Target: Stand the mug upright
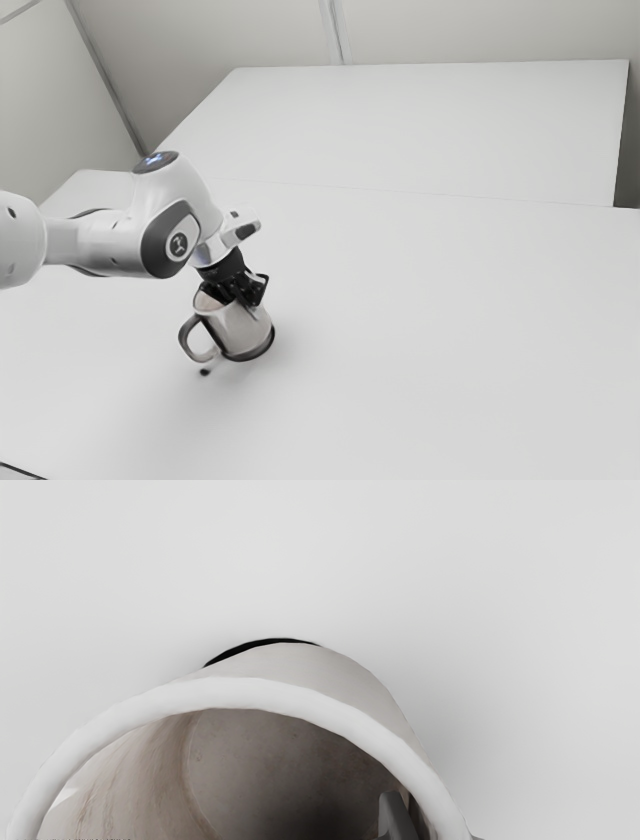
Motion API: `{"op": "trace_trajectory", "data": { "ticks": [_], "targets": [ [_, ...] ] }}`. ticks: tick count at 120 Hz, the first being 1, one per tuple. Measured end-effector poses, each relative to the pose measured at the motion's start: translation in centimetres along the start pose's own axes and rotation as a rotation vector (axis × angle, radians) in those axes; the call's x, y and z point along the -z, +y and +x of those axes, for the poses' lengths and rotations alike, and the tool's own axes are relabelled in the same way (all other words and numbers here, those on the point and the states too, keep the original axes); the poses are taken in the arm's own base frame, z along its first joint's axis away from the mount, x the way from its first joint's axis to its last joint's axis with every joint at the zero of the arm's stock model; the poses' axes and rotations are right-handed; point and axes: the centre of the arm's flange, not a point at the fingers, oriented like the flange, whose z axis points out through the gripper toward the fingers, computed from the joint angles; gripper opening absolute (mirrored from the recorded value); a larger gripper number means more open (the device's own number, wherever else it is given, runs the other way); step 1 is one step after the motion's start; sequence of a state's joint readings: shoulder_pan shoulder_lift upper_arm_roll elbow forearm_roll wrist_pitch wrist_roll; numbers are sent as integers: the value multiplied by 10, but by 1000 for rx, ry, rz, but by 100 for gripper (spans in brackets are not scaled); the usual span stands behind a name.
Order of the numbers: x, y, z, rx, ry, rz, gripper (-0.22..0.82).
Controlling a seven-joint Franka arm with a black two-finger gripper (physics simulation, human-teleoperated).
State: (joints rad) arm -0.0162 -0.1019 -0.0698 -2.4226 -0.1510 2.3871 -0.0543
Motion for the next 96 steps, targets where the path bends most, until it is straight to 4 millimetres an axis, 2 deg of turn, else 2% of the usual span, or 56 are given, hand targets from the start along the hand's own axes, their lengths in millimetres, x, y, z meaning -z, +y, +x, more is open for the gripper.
{"op": "trace_trajectory", "data": {
  "ticks": [28,39,56,66,80,96],
  "targets": [
    [-10,0,0,21,-16,1,-16],
    [-10,3,0,20,-18,-6,-4],
    [-6,10,-1,9,-11,-13,22],
    [-2,13,-1,3,-1,-16,34],
    [9,13,1,-1,16,-20,45],
    [22,15,4,-9,37,-24,51]
  ]
}}
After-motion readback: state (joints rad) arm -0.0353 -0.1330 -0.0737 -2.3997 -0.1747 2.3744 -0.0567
